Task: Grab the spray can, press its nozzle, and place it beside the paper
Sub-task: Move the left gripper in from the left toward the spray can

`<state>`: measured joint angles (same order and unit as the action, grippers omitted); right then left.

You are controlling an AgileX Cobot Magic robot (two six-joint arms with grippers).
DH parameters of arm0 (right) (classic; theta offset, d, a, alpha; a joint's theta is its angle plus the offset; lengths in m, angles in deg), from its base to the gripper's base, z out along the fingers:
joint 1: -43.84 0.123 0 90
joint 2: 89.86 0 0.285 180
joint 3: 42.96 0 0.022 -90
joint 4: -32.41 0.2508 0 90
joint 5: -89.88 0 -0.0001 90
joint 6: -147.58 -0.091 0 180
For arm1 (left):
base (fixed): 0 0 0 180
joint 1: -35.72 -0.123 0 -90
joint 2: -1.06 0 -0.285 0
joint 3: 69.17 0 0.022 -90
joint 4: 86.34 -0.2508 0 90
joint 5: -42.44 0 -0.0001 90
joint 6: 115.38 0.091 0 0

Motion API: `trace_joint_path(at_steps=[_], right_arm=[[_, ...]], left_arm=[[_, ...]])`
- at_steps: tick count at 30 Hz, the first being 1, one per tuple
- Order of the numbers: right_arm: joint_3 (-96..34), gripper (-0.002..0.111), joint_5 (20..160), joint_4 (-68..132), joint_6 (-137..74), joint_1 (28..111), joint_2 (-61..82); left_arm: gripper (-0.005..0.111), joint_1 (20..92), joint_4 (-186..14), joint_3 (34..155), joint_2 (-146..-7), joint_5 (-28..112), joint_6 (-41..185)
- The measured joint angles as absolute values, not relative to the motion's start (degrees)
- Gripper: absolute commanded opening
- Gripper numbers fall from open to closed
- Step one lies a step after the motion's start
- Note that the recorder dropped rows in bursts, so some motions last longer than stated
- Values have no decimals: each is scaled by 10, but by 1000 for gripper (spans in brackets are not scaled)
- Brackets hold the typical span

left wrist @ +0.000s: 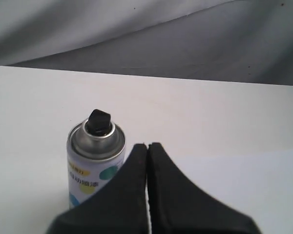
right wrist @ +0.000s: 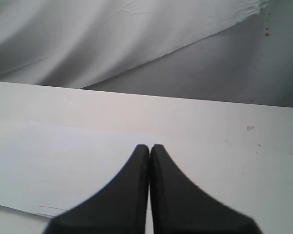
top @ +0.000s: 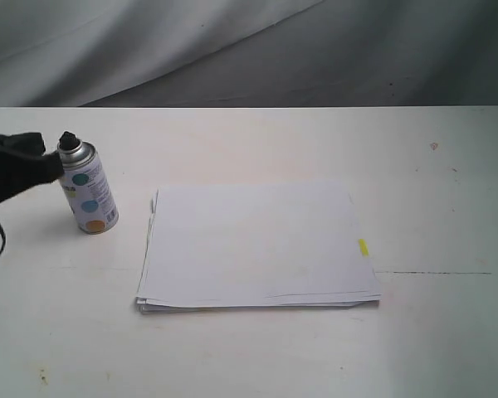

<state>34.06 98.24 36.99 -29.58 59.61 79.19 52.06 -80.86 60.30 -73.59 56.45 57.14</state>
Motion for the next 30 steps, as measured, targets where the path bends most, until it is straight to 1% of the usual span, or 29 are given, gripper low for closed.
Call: trace_joint_path(at_steps=[5,8,14,20,30], right_arm=[[341,0,982,370,-296,596,792],[341,0,982,370,-296,596,792],[341,0,982,370,-296,596,792],[341,0,982,370,-296,596,792],[341,0,982,370,-296,596,792]], left_arm=[[0,521,-810,516,-762,706,597],[0,521,-810,486,-786,757,601],[0,521,-803,479,-845,805,603],[0,521,-730,479,-911,842,610],[0,521,-726,479,-1009,896,606]])
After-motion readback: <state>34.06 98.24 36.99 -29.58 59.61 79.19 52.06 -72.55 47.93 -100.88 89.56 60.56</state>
